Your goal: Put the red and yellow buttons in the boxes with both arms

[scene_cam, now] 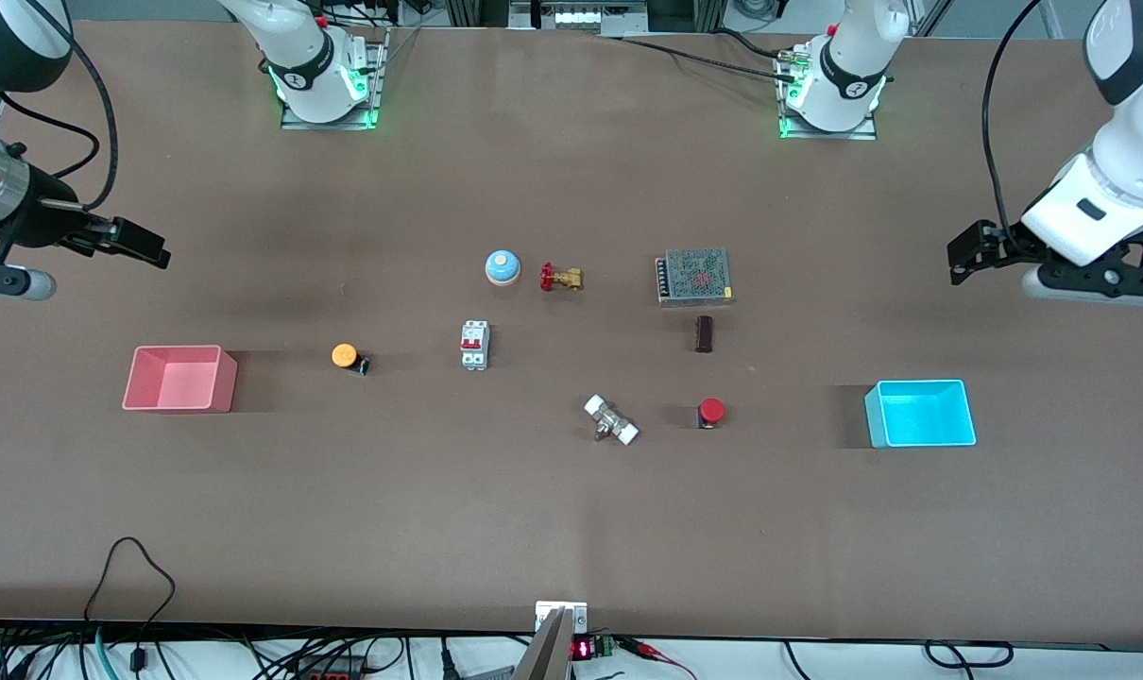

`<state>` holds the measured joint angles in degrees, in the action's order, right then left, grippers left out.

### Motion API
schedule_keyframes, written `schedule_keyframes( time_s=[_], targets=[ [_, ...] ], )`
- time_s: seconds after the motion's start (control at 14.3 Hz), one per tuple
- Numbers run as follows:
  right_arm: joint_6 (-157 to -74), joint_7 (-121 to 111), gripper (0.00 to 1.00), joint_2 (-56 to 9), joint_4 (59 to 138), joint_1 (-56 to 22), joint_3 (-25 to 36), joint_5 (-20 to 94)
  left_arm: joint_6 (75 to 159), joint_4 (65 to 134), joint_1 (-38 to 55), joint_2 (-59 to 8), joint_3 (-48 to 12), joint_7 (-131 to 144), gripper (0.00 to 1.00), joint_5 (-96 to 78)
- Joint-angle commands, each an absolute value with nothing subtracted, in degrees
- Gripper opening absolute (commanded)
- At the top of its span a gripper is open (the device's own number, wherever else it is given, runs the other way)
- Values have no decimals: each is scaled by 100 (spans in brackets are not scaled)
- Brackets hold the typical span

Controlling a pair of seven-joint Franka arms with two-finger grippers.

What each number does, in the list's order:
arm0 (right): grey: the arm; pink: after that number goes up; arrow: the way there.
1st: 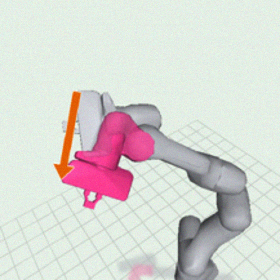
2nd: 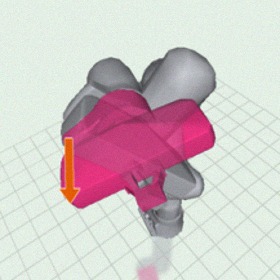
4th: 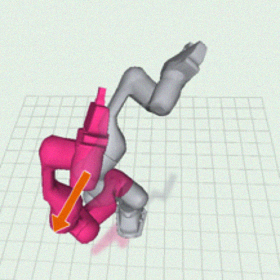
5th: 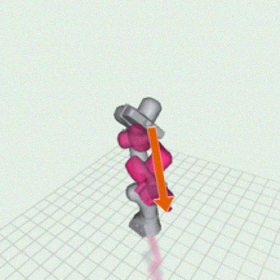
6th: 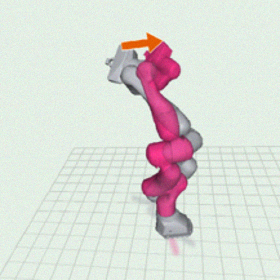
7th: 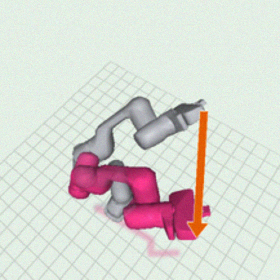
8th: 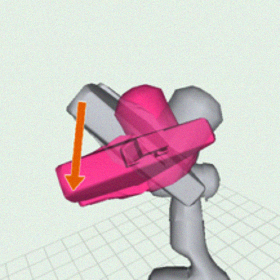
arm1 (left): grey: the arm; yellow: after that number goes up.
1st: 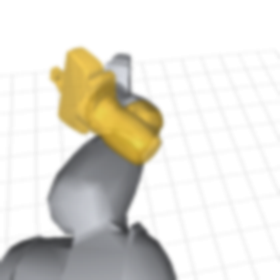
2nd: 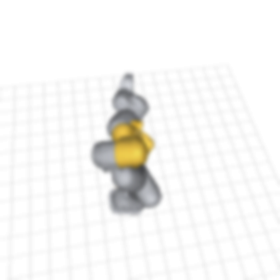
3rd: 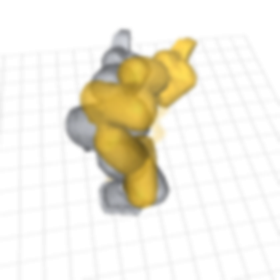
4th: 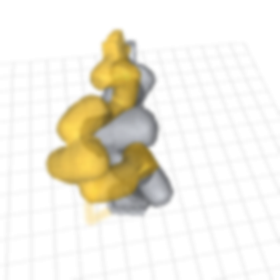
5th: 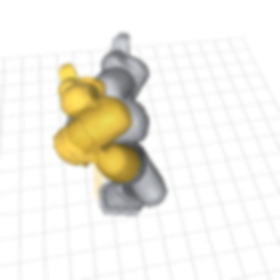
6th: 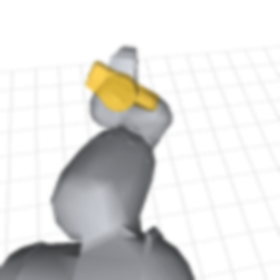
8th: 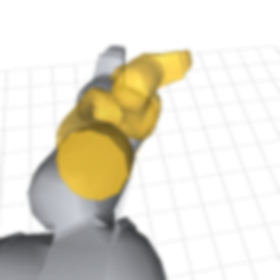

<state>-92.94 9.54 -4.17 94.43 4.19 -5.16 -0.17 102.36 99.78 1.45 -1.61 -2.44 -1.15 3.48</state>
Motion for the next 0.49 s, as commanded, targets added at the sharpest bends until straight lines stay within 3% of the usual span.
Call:
schedule_keyframes(
  time_s=[0.0, 0.21, 0.42],
  targets=[
    [-9150, 660, 100, -466, 9526, 378, -545, -18, 9984, 9415, 298, -789, -290, -123, 100, 150],
    [-9324, 729, 100, -518, 9834, 221, -545, -35, 9958, 8878, 474, -1510, -290, -79, 100, 0],
    [-10604, 1088, 100, -545, 10649, -52, -562, -131, 9984, 8194, 1000, -2458, -281, 726, 100, 0]
  ],
)
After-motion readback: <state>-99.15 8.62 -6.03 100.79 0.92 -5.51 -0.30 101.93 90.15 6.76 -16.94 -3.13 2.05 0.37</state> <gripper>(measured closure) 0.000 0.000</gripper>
